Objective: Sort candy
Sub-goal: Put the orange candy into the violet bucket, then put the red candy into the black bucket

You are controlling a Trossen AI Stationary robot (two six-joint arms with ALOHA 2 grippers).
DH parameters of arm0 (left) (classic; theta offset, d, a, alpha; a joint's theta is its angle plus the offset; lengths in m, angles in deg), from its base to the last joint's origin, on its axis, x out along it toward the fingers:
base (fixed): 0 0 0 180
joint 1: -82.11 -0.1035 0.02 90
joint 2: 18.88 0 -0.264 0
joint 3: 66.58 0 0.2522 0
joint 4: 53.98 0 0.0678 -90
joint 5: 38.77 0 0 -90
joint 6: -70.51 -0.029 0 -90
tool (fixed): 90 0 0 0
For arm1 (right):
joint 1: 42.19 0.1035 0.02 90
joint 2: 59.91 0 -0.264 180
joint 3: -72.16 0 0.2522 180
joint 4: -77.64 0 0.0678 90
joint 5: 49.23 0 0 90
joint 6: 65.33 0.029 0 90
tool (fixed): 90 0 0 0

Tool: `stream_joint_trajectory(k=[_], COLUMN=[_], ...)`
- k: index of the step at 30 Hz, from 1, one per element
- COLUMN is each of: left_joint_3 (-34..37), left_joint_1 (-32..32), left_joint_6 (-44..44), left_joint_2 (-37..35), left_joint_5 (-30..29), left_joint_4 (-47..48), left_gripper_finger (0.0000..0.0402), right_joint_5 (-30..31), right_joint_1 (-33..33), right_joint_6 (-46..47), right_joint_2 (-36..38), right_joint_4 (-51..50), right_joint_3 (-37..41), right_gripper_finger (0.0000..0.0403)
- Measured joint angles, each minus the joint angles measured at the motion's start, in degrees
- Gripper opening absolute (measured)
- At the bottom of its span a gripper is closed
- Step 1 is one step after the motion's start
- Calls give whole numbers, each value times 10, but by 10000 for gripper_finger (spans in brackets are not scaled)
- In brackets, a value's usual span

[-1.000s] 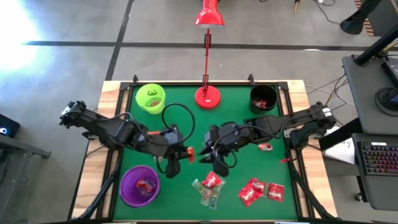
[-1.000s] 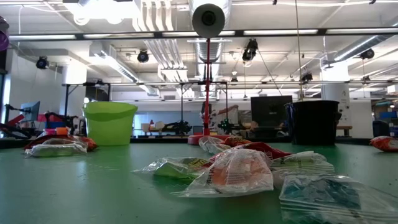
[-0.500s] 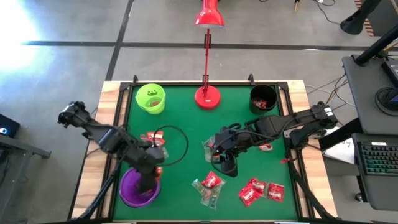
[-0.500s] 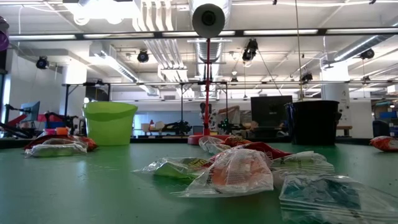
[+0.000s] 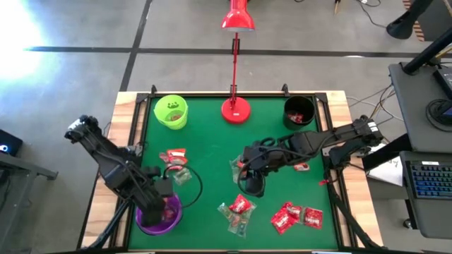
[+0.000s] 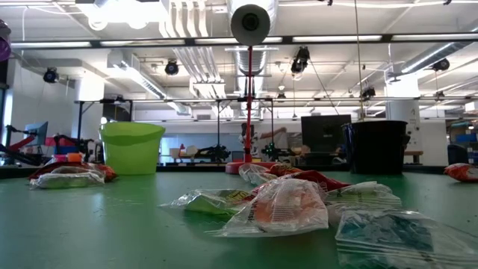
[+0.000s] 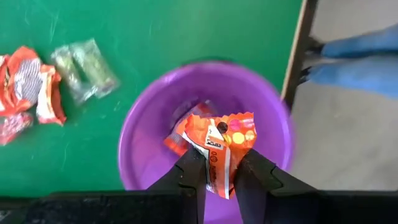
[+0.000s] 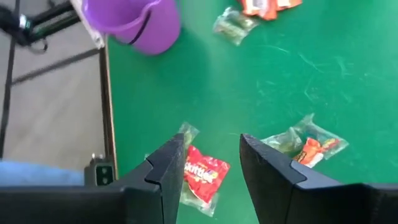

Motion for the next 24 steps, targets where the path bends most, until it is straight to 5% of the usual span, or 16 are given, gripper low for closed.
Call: stream_joint_trajectory(k=[17,24], left_joint_3=[87,30], left_joint_1=[17,17], left_joint_6=[-2,-3], left_joint_2=[-3,-9], left_joint_5=[-3,-101], left_joint_4=[22,64], left_gripper_finger=[107,107], right_joint_5=[90,140], right_joint_1=[-6,-25], right_joint_6=[55,81], right_joint_2=[0,-5], right_joint_4=[-1,-5], right_joint_3=[0,32], right_gripper_finger=[167,167])
